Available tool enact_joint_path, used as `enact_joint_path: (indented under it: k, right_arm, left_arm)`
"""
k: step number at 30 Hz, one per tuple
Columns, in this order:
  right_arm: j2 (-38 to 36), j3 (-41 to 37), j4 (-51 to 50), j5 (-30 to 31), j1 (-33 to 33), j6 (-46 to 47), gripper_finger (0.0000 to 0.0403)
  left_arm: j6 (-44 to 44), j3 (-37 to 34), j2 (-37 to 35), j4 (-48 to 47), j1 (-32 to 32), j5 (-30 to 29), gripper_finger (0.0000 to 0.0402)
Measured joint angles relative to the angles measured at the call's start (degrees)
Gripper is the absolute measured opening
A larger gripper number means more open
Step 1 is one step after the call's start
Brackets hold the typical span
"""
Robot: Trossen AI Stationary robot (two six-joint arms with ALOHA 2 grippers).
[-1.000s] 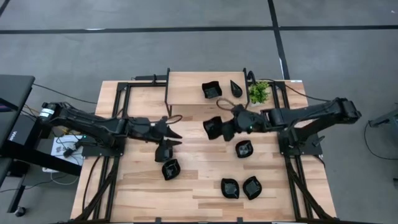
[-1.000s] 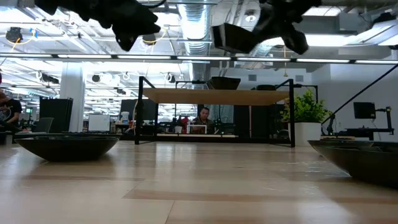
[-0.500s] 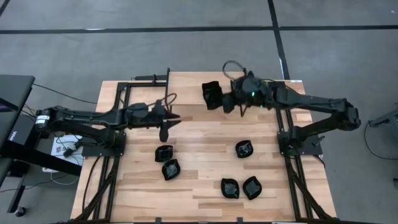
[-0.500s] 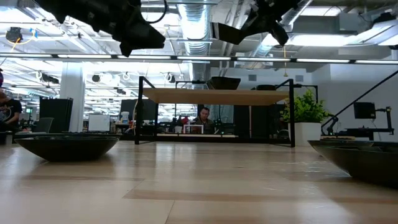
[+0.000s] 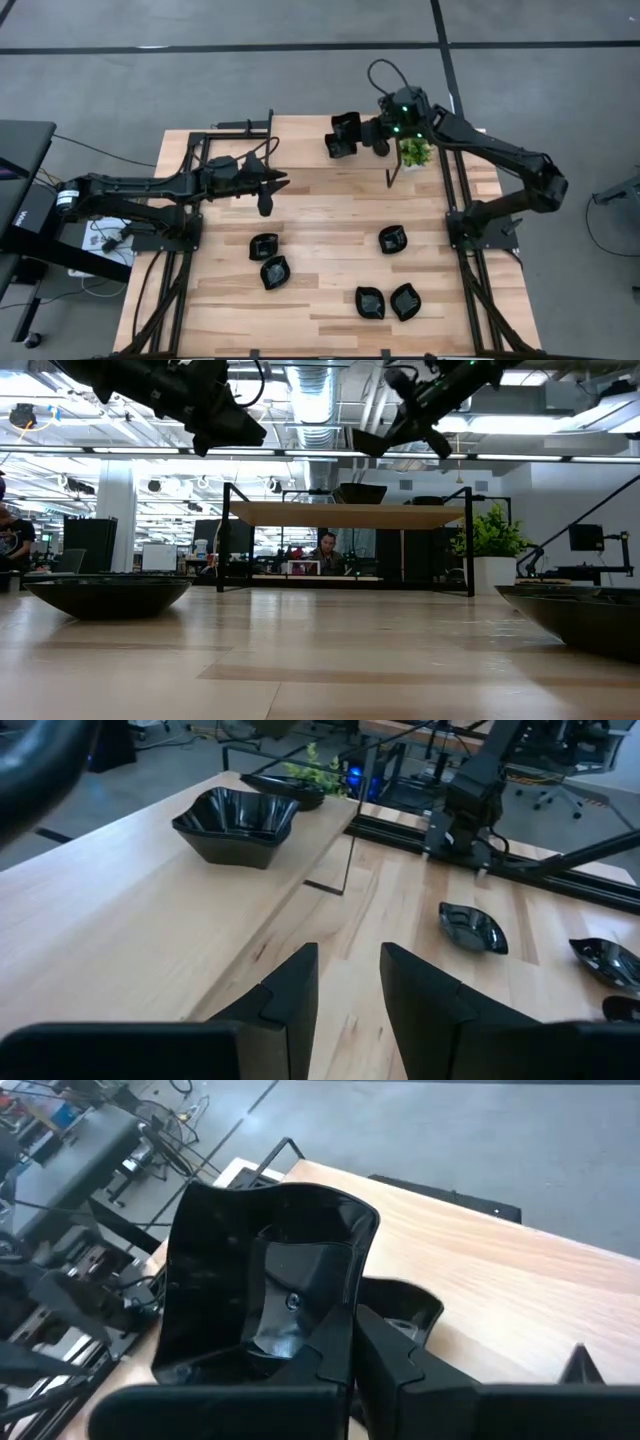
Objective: Pick & Place Mini shaped plates
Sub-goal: Stack the black distorted square plate on top of the black distorted square plate on the shelf
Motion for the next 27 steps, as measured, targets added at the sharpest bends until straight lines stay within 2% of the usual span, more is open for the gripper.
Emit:
enact_joint_path:
  k: [6, 16, 27]
  right_arm:
    - [5.07, 4.35, -2.56, -3.82, -2.04, 0.0, 0.0001]
    - [12.28, 11.1, -10.92, -4.01, -0.8, 0.04, 0.0001]
    - [13.28, 12.13, -16.21, -3.38, -0.96, 0.66, 0.0001]
  left_arm:
    - [-0.02, 0.0, 0.01, 0.0, 0.07, -0.11, 0.0112]
    - [-0.02, 0.0, 0.02, -0.02, 0.07, 0.32, 0.0112]
    - [-0.04, 0.0, 0.04, -0.02, -0.04, 0.43, 0.0112]
